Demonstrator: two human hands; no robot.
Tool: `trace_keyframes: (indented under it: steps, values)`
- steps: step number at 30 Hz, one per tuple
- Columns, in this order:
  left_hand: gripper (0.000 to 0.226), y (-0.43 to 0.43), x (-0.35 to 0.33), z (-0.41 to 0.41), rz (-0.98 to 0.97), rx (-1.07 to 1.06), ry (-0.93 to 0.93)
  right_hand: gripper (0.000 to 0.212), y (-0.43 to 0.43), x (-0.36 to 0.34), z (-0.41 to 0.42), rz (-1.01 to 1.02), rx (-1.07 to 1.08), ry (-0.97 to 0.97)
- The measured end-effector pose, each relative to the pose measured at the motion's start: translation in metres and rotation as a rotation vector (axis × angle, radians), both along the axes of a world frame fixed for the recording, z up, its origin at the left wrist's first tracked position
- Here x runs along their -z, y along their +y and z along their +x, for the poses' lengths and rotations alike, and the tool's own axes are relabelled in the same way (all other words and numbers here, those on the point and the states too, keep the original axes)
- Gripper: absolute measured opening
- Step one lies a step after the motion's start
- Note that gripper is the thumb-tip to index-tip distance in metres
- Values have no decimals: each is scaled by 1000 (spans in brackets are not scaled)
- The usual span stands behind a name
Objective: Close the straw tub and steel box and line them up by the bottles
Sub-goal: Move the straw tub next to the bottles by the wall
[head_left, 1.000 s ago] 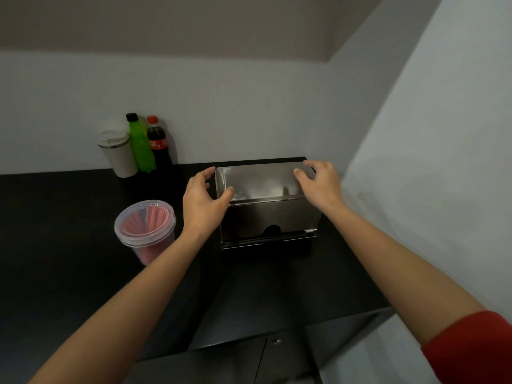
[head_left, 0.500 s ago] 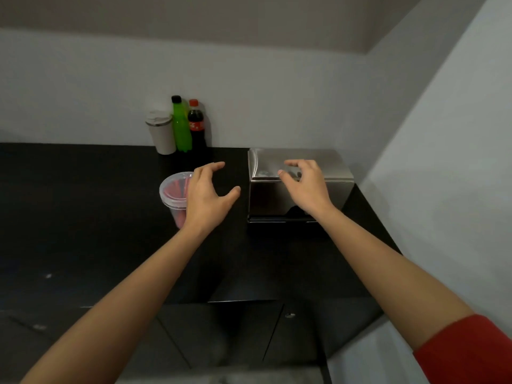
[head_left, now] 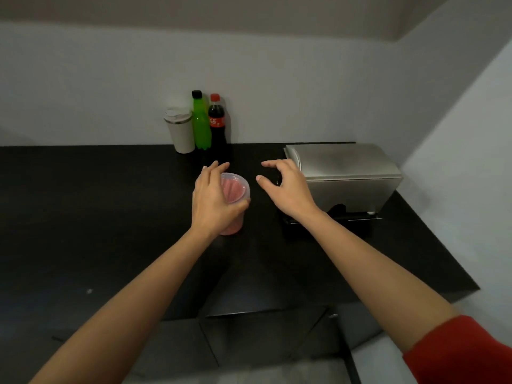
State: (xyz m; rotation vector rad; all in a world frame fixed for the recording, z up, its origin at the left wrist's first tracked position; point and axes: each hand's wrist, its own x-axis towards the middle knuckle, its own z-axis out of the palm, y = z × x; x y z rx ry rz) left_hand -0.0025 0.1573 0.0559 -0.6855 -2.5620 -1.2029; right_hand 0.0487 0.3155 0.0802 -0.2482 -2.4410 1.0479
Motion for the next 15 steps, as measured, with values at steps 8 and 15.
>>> trace_keyframes:
  steps: [8,15]
  values:
    - [115,-31,24,-33,-10,167,-67,58,-38,31,-35,-97,-11,-208]
    - [125,-37,39,-52,73,307,-165,69,-52,45,-42,-172,10,-256]
